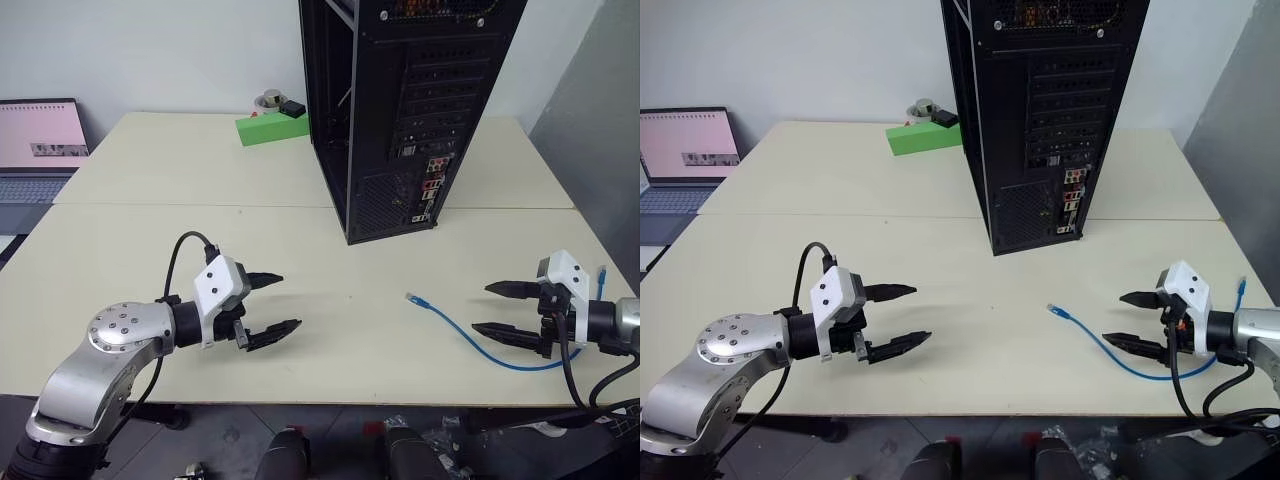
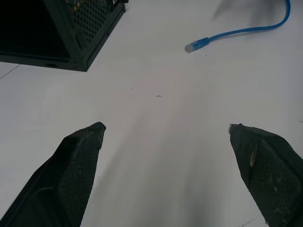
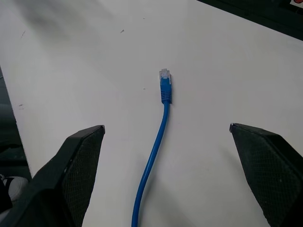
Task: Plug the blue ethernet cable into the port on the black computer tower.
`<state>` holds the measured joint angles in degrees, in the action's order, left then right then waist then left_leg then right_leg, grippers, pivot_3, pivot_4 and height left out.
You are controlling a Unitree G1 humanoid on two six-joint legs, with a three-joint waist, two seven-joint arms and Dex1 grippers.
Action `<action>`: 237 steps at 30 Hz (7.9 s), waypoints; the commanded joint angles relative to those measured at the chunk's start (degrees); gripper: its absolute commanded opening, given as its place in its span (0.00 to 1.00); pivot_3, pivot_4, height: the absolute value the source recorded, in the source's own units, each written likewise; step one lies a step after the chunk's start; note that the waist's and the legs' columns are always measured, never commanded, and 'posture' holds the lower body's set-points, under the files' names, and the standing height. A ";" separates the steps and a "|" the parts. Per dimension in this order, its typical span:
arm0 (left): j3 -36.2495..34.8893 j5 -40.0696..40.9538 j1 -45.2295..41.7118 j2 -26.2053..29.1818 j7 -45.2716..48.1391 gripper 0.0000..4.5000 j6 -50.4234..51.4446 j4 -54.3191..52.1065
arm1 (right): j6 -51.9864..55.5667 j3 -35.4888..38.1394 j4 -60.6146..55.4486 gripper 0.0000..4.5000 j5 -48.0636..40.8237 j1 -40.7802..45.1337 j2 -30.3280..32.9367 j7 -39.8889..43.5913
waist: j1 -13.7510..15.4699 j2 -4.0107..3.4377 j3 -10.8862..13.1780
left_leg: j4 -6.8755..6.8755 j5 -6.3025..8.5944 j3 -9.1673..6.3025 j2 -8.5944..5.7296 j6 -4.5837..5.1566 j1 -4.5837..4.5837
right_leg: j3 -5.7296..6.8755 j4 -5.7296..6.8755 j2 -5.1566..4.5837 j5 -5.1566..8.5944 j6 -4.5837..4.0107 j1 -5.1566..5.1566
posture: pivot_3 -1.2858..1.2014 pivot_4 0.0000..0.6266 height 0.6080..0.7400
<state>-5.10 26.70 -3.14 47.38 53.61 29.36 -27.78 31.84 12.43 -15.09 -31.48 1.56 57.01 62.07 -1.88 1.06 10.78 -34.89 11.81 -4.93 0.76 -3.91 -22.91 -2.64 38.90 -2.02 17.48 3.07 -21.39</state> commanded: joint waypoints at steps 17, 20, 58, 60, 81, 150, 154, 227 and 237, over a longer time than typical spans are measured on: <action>9.38 -2.60 -5.32 -1.19 3.91 1.00 -3.81 -0.66 | -0.51 -3.78 -7.90 1.00 5.31 -1.48 -11.16 -14.75 | 0.11 0.03 0.00 | -0.01 0.00 -0.01 -0.01 0.00 -0.02 | 0.02 0.00 0.00 0.00 0.00 0.01 | 0.52 0.24 1.00; 11.44 -3.62 -7.80 -1.84 4.70 1.00 -4.66 1.04 | -2.88 -6.51 -5.32 1.00 8.76 -1.13 -13.65 -16.72 | 0.08 0.03 0.00 | -0.01 0.00 -0.01 -0.02 0.00 -0.02 | 0.00 0.01 0.00 0.00 0.00 -0.01 | 0.52 0.24 1.00; 22.12 -13.64 -20.85 -14.50 6.46 1.00 -12.67 19.92 | 2.85 -18.65 -10.34 0.00 9.99 12.91 -13.60 -8.79 | 0.02 0.04 -0.01 | -0.06 0.00 -0.06 -0.04 0.00 -0.02 | 0.06 0.06 0.01 -0.01 0.00 0.01 | 0.52 0.24 1.00; 22.05 -13.29 -21.56 -15.05 7.27 1.00 -12.78 20.97 | 2.75 -20.61 -10.62 0.00 10.57 14.31 -13.67 -8.04 | 0.04 0.04 -0.01 | -0.06 0.00 -0.07 -0.04 0.00 -0.02 | 0.07 0.06 0.01 -0.01 0.00 0.01 | 0.52 0.24 1.00; 21.50 -12.73 -21.60 -14.24 12.73 0.29 -13.85 21.39 | 0.34 -25.54 -10.05 0.00 14.01 17.26 -13.13 -5.36 | 0.02 0.04 -0.01 | -0.06 0.00 -0.14 -0.04 0.00 -0.04 | 0.12 0.08 0.01 -0.02 0.00 0.00 | 0.52 0.24 1.00; 21.99 -53.20 -19.07 -14.37 -33.69 0.25 -89.12 46.15 | 22.76 -17.89 -4.49 0.00 -8.46 24.23 -26.88 -13.75 | 0.04 0.07 -0.05 | -0.07 0.00 -0.17 -0.08 0.00 -0.03 | 0.15 0.14 -0.02 -0.06 0.03 0.00 | 0.52 0.24 1.00; 22.97 -48.24 -18.28 -13.70 -30.12 0.44 -86.08 46.54 | 22.08 -17.32 -3.84 0.00 -8.00 24.61 -25.19 -13.16 | 0.04 0.07 -0.05 | -0.06 0.00 -0.18 -0.07 0.00 -0.03 | 0.17 0.14 -0.02 -0.05 0.02 0.00 | 0.52 0.24 1.00; 22.22 -30.74 -24.70 -47.91 -40.94 0.84 -14.98 25.45 | 4.35 -9.12 7.24 0.00 20.70 33.39 -36.65 -49.06 | -0.06 0.05 -0.06 | -0.07 -0.01 -0.16 -0.13 -0.01 -0.05 | 0.10 0.13 -0.03 -0.06 0.02 -0.02 | 0.52 0.24 1.00; 22.23 -30.76 -24.59 -47.93 -40.94 0.84 -14.91 25.33 | 4.85 -8.66 6.37 0.00 20.99 32.52 -37.22 -48.87 | -0.07 0.05 -0.06 | -0.07 -0.01 -0.17 -0.12 -0.01 -0.05 | 0.10 0.13 -0.03 -0.05 0.02 -0.02 | 0.52 0.24 1.00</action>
<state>17.33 -3.74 -27.70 -0.21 12.67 14.68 0.19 37.58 3.16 -6.79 -10.63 33.66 19.95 13.45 -1.96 1.10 10.72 -34.96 11.80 -5.10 0.64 -3.92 -22.96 -2.55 39.03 -2.04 17.43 3.10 -21.41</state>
